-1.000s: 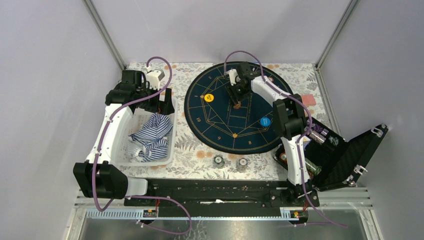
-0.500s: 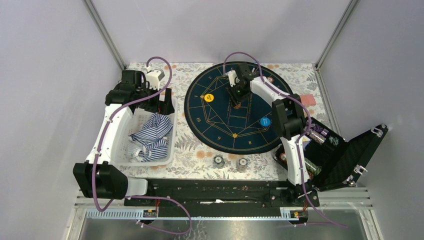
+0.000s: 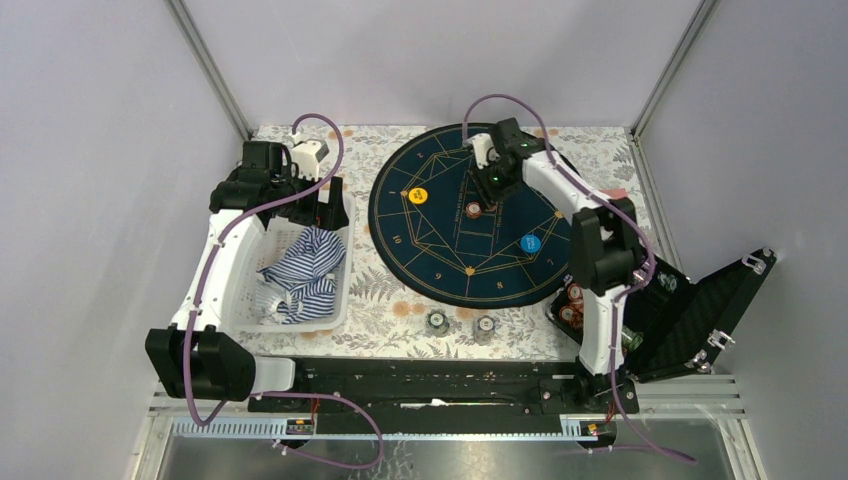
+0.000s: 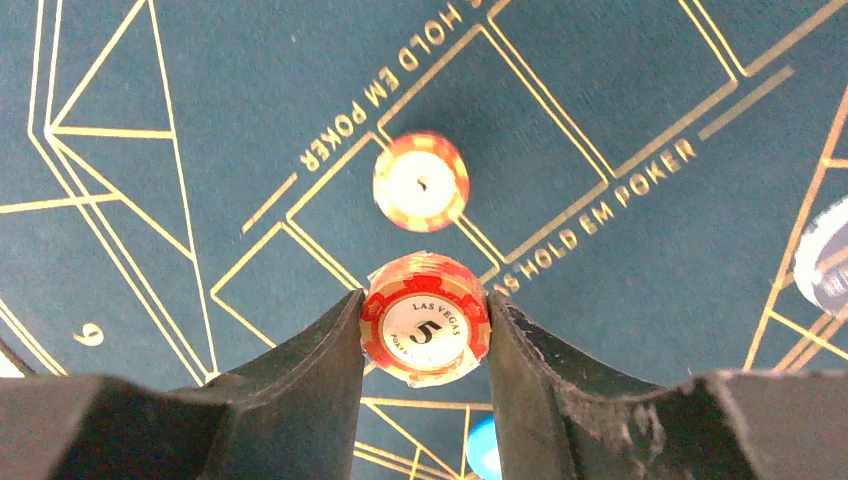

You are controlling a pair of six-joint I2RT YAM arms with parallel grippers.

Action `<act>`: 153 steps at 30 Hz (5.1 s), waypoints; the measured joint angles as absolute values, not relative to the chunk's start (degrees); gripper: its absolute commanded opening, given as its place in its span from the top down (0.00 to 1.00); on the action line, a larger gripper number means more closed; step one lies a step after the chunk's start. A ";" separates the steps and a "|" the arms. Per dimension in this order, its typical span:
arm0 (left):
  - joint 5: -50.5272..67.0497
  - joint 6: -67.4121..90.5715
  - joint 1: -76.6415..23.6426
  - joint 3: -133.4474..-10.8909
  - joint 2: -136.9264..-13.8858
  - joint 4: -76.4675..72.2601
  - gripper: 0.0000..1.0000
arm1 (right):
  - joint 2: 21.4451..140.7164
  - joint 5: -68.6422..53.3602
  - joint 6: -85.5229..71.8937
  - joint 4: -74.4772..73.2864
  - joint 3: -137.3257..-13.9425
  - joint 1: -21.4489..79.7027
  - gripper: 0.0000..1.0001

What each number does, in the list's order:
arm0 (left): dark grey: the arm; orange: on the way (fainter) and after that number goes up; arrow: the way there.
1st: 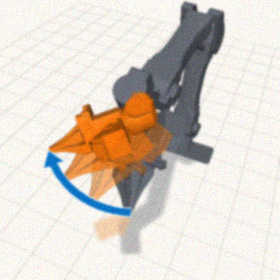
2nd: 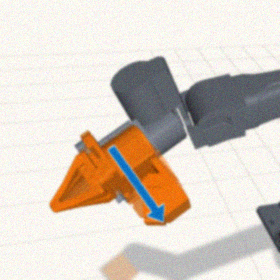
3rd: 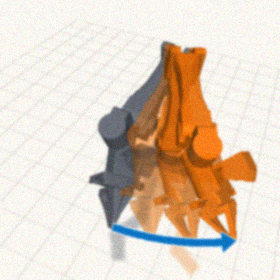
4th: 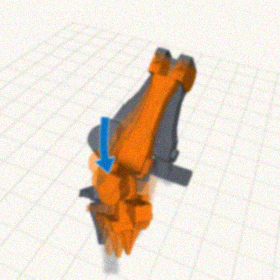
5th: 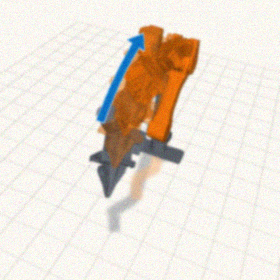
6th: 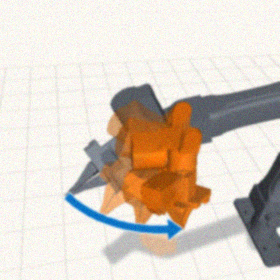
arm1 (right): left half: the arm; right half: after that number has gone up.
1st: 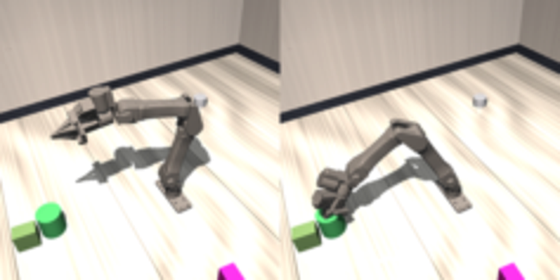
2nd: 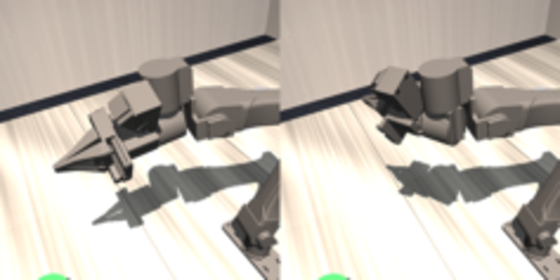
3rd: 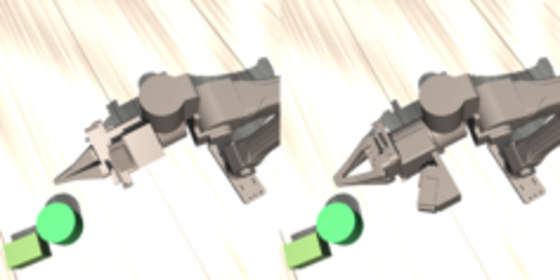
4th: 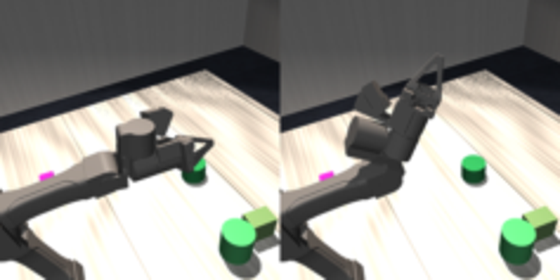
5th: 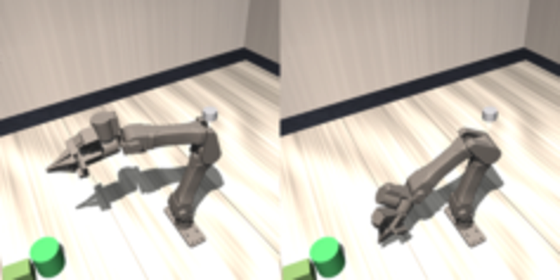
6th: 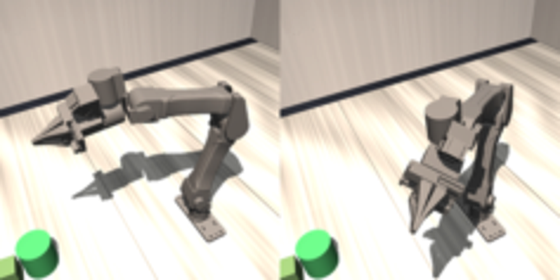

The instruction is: Distribute texas hold em gaming equipment

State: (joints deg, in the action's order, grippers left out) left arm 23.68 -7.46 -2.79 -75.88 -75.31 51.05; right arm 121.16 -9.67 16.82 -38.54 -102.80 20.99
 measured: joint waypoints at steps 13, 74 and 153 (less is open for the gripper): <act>24.12 -7.46 -2.79 -75.61 -75.02 50.89 0.01 | 96.86 -9.93 22.15 -35.90 -71.05 7.68 0.60; 14.57 -9.47 -36.18 -120.05 -127.07 43.55 0.03 | 81.47 -23.09 13.58 -26.30 -58.87 -3.86 0.00; 1.34 -2.26 -20.21 -115.00 -136.84 28.53 0.62 | 79.79 -26.68 10.66 -27.55 -58.61 -4.93 0.00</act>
